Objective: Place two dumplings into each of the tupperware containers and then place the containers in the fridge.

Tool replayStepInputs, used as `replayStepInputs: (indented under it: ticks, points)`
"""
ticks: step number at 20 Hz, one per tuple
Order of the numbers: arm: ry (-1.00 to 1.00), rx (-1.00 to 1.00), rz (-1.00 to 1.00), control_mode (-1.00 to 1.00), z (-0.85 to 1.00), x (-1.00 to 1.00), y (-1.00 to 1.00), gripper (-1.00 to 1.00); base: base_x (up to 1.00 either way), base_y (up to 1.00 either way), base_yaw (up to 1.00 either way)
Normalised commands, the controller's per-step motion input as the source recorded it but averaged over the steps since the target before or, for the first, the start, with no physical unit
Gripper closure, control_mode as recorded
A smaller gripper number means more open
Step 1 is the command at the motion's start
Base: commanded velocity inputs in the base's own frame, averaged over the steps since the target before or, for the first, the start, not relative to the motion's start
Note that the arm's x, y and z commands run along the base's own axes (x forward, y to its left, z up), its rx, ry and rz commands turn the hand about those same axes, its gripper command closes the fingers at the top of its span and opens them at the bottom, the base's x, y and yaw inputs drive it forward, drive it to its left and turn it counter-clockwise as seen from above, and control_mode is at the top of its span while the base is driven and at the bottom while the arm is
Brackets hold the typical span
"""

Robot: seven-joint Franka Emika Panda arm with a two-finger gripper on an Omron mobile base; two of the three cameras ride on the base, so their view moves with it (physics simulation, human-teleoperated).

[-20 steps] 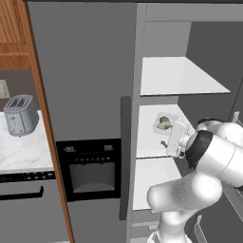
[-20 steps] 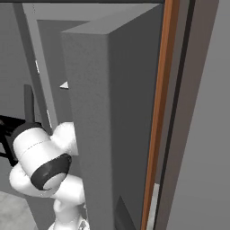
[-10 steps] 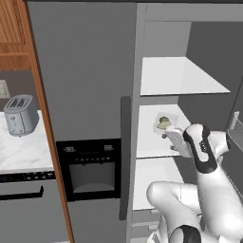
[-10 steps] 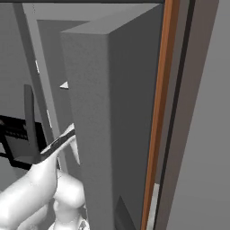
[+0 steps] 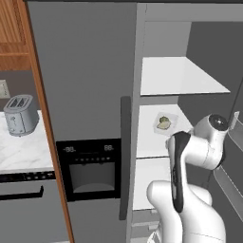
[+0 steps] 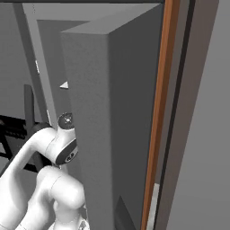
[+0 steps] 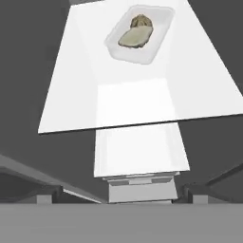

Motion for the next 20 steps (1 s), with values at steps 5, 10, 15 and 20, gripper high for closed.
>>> replayStepInputs:
  ticks: [5, 10, 15, 20]
  points:
    - [-0.07, -0.25, 0.02, -1.0, -0.46, -0.5, 0.11, -1.0, 0.0, 0.0, 0.0]
    - [0.0, -0.1, 0.05, -1.0, -0.35, -0.33, 0.02, -1.0, 0.0, 0.0, 0.0]
    - [0.0, -0.11, 0.03, -1.0, -0.38, -0.07, 0.03, -1.0, 0.0, 0.0, 0.0]
    - [-0.04, -0.01, 0.02, 1.0, -0.13, -0.2, 0.0, -1.0, -0.59, 0.0, 0.13]
